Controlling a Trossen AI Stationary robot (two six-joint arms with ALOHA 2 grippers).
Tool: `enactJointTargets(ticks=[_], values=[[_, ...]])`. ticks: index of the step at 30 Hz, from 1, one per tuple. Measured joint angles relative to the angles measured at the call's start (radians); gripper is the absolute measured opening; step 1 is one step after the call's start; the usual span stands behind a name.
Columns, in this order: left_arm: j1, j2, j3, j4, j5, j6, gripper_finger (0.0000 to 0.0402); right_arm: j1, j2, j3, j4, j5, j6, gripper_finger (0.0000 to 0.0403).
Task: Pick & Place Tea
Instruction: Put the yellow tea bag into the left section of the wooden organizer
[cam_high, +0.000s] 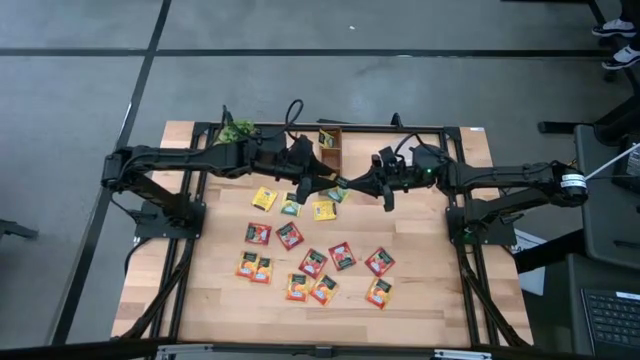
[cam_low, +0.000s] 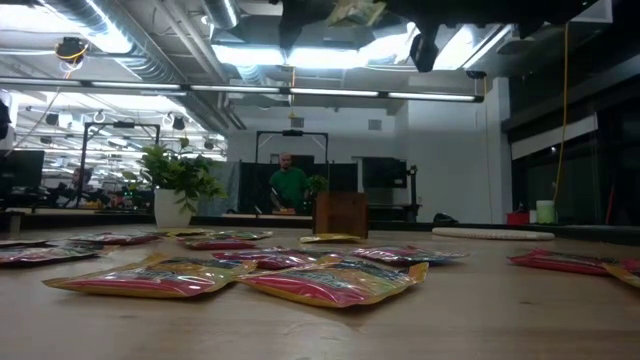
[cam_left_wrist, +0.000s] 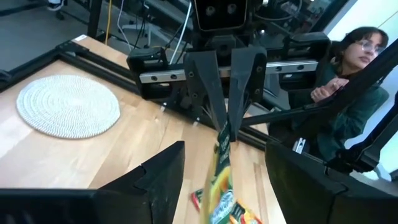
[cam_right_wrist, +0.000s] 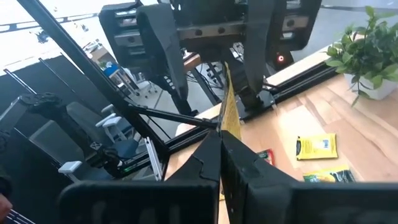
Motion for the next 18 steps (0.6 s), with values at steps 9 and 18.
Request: enactJointTargets(ticks=[9, 18], values=[[0.000, 0.032, 0.000, 0.002, 0.001, -0.013, 0.0182, 0.000, 0.000, 0.000, 0.011, -0.001, -0.006, 0.0005], [0.044, 0.025, 0.000, 0.010, 0.186, -0.099, 0.0155, 0.000, 0.000, 0.000, 0.009, -0.028, -0.005, 0.0005]])
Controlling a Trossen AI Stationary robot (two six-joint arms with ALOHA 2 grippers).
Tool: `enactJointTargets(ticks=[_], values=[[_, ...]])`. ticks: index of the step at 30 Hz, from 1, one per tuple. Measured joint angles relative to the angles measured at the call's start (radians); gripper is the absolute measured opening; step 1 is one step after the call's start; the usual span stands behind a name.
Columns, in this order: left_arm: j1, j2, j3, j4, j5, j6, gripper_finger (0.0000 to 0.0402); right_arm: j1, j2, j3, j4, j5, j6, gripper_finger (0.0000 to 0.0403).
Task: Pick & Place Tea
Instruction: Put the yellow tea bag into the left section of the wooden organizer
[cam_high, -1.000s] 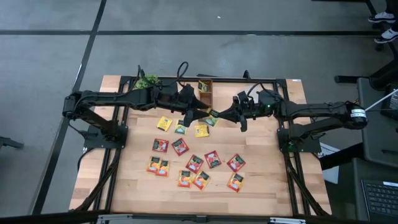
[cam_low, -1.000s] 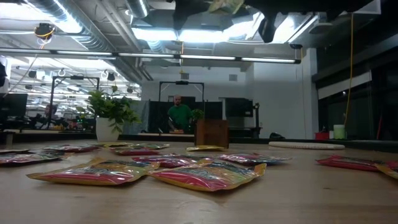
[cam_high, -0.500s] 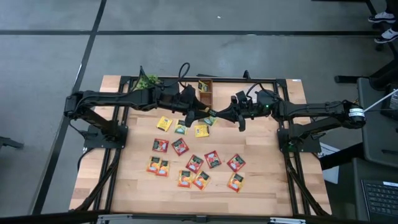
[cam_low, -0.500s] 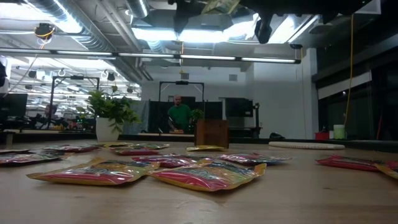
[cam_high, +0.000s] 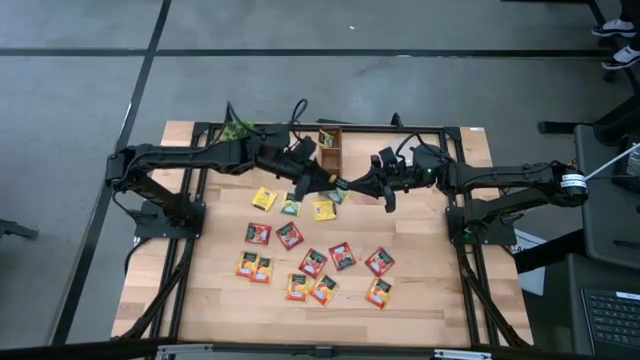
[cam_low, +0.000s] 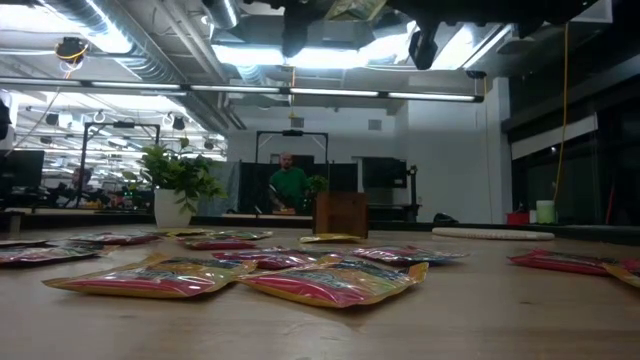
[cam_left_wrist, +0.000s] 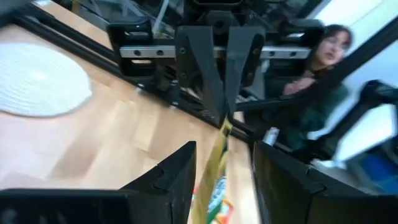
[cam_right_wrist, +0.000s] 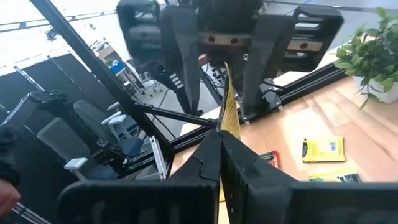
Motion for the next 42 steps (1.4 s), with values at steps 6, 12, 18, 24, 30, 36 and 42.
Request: enactJointTargets(ticks=[6, 12, 18, 24, 30, 36, 42], values=[[0.033, 0.000, 0.000, -0.001, 0.093, -0.010, 0.0154, 0.000, 0.000, 0.000, -0.001, -0.018, 0.002, 0.0005], [0.042, 0.000, 0.061, -0.034, 0.118, 0.033, 0.0148, 0.000, 0.000, 0.000, -0.003, -0.019, 0.021, 0.0005], [0.042, -0.002, 0.122, -0.155, 0.086, 0.109, 0.0148, 0.000, 0.000, 0.000, -0.003, -0.019, 0.020, 0.0005], [0.039, -0.002, 0.124, -0.176, 0.048, 0.124, 0.0147, 0.000, 0.000, 0.000, -0.003, -0.018, 0.019, 0.0005], [0.031, -0.002, 0.124, -0.194, 0.011, 0.133, 0.0145, 0.000, 0.000, 0.000, -0.003, -0.018, 0.017, 0.0005], [0.019, 0.001, 0.124, -0.202, -0.040, 0.166, 0.0145, 0.000, 0.000, 0.000, -0.003, -0.017, 0.018, 0.0005], [0.009, 0.014, 0.125, -0.198, -0.058, 0.185, 0.0145, 0.000, 0.000, 0.000, -0.004, -0.017, 0.019, 0.0005]])
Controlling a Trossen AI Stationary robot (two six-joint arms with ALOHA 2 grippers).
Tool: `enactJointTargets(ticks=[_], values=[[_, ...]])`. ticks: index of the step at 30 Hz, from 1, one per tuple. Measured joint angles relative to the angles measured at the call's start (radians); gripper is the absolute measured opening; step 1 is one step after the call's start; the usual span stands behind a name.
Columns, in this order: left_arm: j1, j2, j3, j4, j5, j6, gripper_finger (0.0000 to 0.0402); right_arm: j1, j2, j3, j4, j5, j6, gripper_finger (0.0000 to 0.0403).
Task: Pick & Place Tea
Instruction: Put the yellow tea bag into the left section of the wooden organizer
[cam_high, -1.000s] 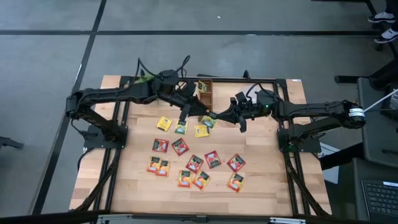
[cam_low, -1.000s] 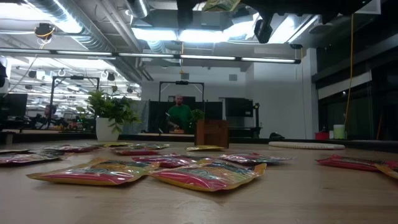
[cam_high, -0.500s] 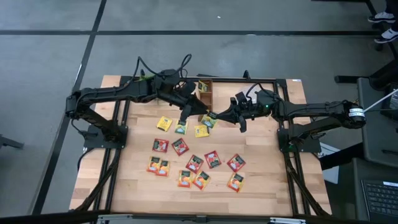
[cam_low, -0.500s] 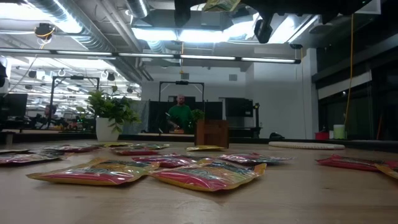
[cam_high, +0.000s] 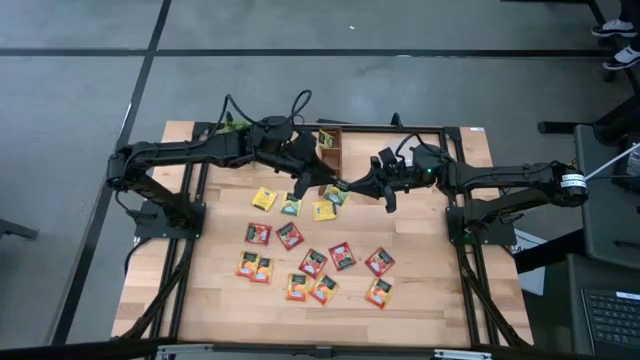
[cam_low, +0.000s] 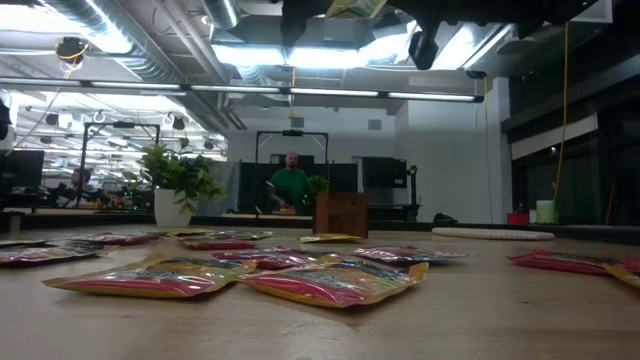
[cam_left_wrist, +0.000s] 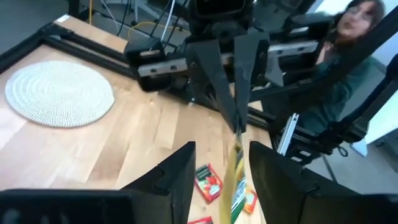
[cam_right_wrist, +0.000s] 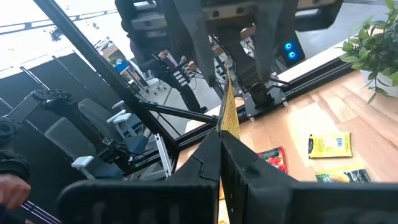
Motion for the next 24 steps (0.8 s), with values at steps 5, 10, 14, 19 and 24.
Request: enactJointTargets(ticks=[5, 10, 14, 19, 24], values=[[-0.004, 0.005, -0.001, 0.003, 0.002, 0.004, 0.0143, 0.000, 0.000, 0.000, -0.017, 0.000, 0.000, 0.0005], [-0.007, 0.005, -0.001, 0.002, 0.026, 0.009, 0.0108, 0.000, 0.000, 0.000, -0.028, 0.000, 0.000, 0.0005], [-0.009, 0.010, -0.001, 0.002, 0.029, 0.000, 0.0056, 0.000, 0.000, 0.000, -0.029, 0.000, 0.000, 0.0005], [-0.009, 0.011, -0.001, 0.002, 0.029, 0.000, 0.0021, 0.000, 0.000, 0.000, -0.029, 0.000, 0.000, 0.0005], [-0.009, 0.011, -0.001, 0.002, 0.033, 0.032, 0.0004, 0.000, 0.000, 0.000, -0.029, 0.000, 0.000, 0.0005]])
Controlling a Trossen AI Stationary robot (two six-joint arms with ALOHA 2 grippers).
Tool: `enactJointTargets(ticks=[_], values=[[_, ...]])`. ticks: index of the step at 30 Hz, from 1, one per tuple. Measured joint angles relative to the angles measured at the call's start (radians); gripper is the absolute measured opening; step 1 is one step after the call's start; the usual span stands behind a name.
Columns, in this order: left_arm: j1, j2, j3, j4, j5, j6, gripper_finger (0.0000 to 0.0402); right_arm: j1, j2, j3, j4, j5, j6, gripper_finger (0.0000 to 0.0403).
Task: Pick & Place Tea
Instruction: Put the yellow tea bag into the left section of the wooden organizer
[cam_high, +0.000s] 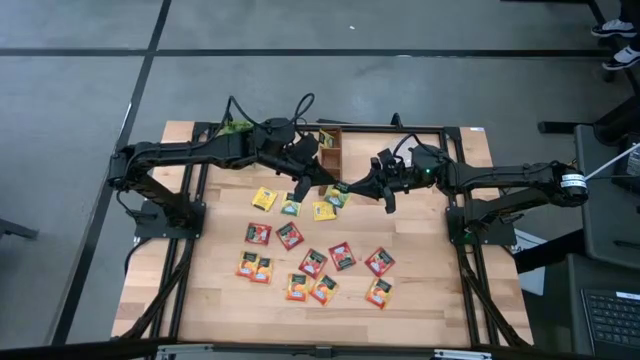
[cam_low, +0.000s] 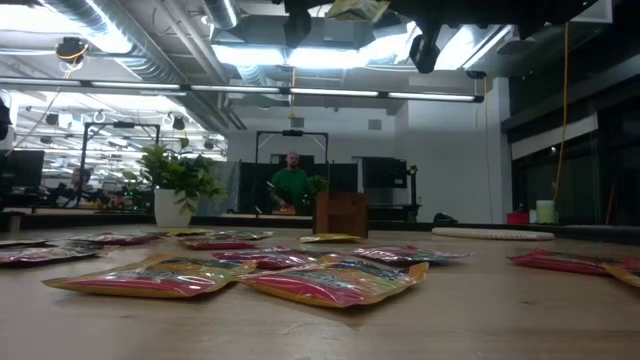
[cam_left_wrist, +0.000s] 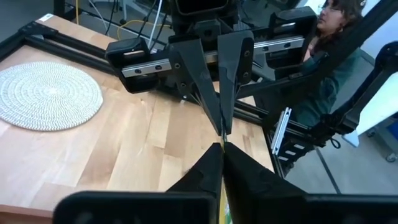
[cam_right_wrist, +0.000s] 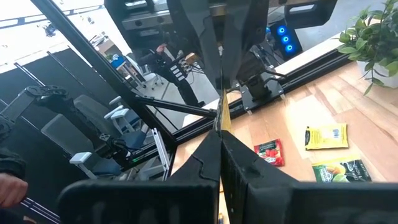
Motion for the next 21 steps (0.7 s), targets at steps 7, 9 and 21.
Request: enactJointTargets(ticks=[7, 9, 21], values=[[0.000, 0.000, 0.000, 0.000, 0.000, 0.004, 0.0002, 0.000, 0.000, 0.000, 0.001, 0.000, 0.000, 0.0005], [0.000, 0.000, 0.000, 0.000, -0.001, 0.005, 0.0002, 0.000, 0.000, 0.000, 0.001, 0.000, 0.000, 0.0006], [0.037, 0.000, 0.000, -0.073, -0.065, 0.015, 0.0002, -0.001, -0.003, 0.000, 0.115, 0.000, 0.087, 0.0097]])
